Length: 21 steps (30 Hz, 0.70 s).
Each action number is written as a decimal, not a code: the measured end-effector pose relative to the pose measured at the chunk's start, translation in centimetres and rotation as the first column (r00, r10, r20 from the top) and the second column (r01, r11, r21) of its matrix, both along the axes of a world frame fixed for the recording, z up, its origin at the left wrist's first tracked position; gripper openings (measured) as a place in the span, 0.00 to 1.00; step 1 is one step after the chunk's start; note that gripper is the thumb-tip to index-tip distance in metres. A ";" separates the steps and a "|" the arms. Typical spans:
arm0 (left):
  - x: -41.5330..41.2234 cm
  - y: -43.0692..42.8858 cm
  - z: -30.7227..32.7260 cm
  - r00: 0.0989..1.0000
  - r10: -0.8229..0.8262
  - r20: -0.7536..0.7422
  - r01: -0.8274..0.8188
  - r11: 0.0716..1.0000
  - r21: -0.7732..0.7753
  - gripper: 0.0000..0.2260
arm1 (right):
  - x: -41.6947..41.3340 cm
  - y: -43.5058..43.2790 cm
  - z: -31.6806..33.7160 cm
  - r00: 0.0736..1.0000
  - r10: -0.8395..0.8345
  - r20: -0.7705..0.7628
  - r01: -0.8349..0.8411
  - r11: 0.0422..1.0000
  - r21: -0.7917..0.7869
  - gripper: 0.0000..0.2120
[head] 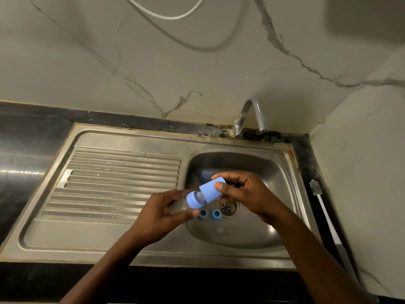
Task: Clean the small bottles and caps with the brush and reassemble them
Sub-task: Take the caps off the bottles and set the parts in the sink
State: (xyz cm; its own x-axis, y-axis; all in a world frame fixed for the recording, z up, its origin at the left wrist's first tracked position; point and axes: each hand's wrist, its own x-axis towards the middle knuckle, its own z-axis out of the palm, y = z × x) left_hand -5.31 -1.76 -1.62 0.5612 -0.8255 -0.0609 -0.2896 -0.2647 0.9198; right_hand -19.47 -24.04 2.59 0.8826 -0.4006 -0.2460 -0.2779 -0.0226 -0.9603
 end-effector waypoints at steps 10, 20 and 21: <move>-2.3 -2.2 -1.2 0.993 0.098 -0.060 -0.097 0.995 0.028 0.17 | -2.8 -7.4 -1.3 0.961 -0.268 -0.066 0.258 0.958 -0.125 0.14; -4.3 -5.5 -2.8 0.988 0.130 -0.089 -0.125 0.990 0.061 0.15 | -3.0 -15.7 -12.1 0.912 -0.247 -0.328 0.010 0.812 -0.583 0.20; -4.6 -5.8 -3.0 0.987 0.132 -0.089 -0.126 0.990 0.067 0.15 | -2.8 -16.2 -13.2 0.903 -0.230 -0.362 -0.030 0.807 -0.589 0.19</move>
State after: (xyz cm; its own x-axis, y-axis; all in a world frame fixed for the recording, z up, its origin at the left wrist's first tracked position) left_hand -9.87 -7.54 -4.58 0.6524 -0.7395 -0.1659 -0.1633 -0.3509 0.9221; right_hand -22.30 -40.22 -10.58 0.7039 -0.6605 -0.2612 -0.6615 -0.4758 -0.5797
